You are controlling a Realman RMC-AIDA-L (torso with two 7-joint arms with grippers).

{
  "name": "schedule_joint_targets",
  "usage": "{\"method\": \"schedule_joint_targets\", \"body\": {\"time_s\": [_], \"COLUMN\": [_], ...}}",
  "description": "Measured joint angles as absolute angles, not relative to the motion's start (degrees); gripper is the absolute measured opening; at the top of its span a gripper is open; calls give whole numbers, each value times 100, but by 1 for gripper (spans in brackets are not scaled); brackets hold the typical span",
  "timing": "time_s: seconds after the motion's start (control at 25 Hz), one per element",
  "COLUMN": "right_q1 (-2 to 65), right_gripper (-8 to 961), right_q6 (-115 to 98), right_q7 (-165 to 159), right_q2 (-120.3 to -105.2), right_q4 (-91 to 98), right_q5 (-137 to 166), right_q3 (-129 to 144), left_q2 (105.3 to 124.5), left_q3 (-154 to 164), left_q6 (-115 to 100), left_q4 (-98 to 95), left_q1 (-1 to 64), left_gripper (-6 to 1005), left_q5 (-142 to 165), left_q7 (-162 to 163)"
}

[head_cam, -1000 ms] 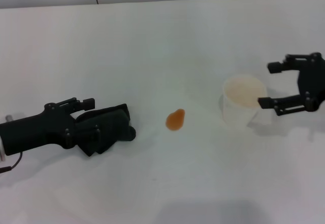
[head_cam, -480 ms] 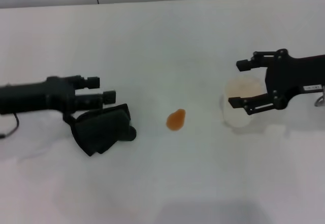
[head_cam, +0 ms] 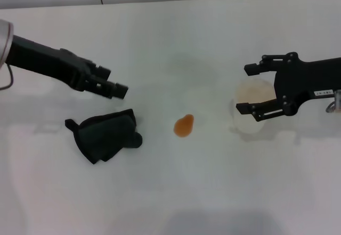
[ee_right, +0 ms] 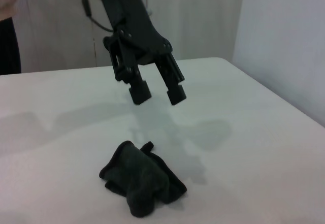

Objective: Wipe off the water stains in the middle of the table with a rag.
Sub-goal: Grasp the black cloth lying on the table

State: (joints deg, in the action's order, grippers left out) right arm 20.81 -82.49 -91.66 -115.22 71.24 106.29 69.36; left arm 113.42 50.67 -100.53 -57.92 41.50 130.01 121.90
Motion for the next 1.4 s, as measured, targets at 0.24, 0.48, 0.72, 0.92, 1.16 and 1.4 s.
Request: {"method": "schedule_joint_targets", "body": {"time_s": [0.24,0.48,0.72,0.92,1.16,1.4], "right_q1": [2098,2100,2080,2090,2098,2100], "right_gripper": [872,872,872,872,872,872], "right_q6": [-8202,-8200,-8201,-8192,-8168,-8160], "right_q7": [-9153,-9165,-9189,-9191,-9195,-9202], "right_q2": [-11522,-11522,-11522,-11522,-11522,-11522], "right_q4": [7136,7136,7144,7129,7128,7128], "right_q5": [10480,10475,10432,10404,10404,10404], "right_q3": [6978,7017,7024,7019,7012,6999], "left_q2": [11487,11882,11915,11938,11943,11947], "left_q3": [5453,6187,6714,7268,7742,8093], "left_q6": [-10005,-9698,-9432,-9106,-8763,-8521], "left_q4": [-5821,-6381,-6432,-6402,-6317,-6282], "left_q1": [4633,4640,4521,4337,4205,4146], "left_gripper": [732,730,729,728,726,725], "left_q5": [14416,15262,15276,15229,15136,15132], "left_q7": [12541,12520,12573,12642,12733,12810]}}
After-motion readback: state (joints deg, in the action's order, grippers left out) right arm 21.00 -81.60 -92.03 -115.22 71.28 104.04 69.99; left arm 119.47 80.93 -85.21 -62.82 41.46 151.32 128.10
